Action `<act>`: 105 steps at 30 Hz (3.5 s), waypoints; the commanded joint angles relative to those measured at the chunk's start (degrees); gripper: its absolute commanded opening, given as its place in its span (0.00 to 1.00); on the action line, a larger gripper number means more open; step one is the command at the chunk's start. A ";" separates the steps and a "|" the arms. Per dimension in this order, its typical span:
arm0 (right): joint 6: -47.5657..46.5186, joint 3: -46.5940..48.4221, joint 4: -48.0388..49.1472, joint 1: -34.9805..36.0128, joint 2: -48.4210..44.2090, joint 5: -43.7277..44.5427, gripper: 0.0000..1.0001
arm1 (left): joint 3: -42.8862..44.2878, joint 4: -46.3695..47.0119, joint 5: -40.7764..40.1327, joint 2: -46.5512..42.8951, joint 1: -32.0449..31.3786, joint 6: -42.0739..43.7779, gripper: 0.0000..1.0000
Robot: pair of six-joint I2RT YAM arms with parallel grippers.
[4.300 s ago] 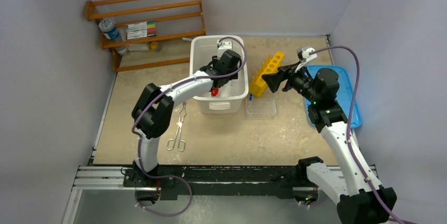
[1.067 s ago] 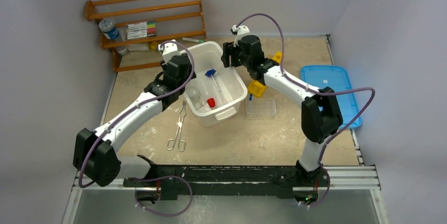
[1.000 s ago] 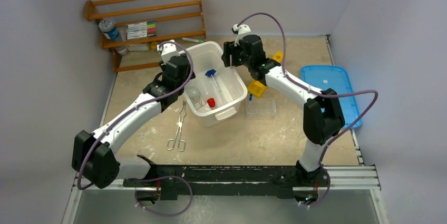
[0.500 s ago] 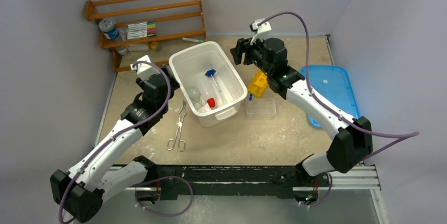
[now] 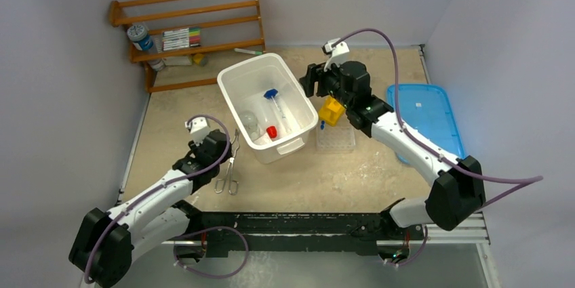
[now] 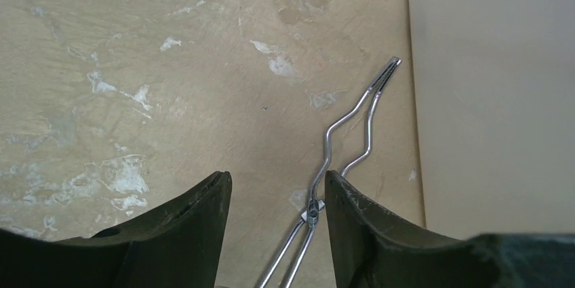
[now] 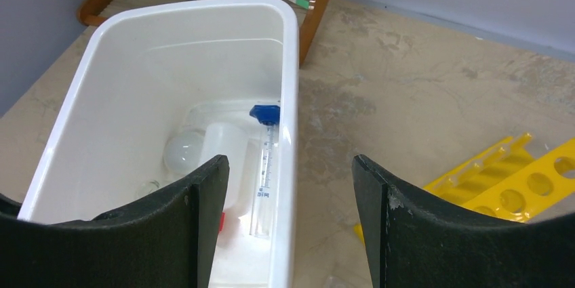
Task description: Organize the chemistry lab equipment
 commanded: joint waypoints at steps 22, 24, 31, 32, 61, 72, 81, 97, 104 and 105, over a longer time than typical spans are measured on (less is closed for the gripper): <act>0.23 9.05 1.07 22.12 8.20 -1.54 0.00 | 3.06 17.10 1.43 15.73 0.13 3.50 0.55; 0.56 9.52 0.98 23.80 8.73 -1.19 0.00 | 2.87 16.35 0.42 14.07 0.26 1.73 0.55; 1.01 8.48 -0.61 27.39 8.80 1.98 0.31 | 7.59 13.09 0.29 14.91 2.04 2.93 0.56; 1.23 7.98 -0.62 27.57 8.51 2.17 0.33 | 8.21 12.87 1.36 15.86 3.04 3.03 0.56; 23.34 -0.41 -24.94 23.20 -10.50 23.86 0.76 | 10.33 19.69 7.29 20.07 8.72 -0.90 0.56; 31.69 -3.97 -26.06 23.03 -9.44 24.37 0.63 | 15.11 13.34 0.27 9.57 8.75 -0.41 0.60; 28.25 -4.82 -25.25 22.59 -13.05 25.23 0.18 | 27.96 12.57 -2.08 11.10 8.74 3.17 0.60; 28.65 -8.74 -21.45 21.79 -11.90 21.89 0.00 | 48.10 7.44 14.77 41.52 8.74 8.11 0.55; 24.23 -9.72 -19.28 17.76 -10.21 18.72 0.00 | 43.07 5.55 9.57 38.72 8.82 7.39 0.54; 23.71 -9.67 -19.24 17.76 -10.70 18.78 0.00 | 42.73 5.60 9.38 38.19 8.84 7.56 0.54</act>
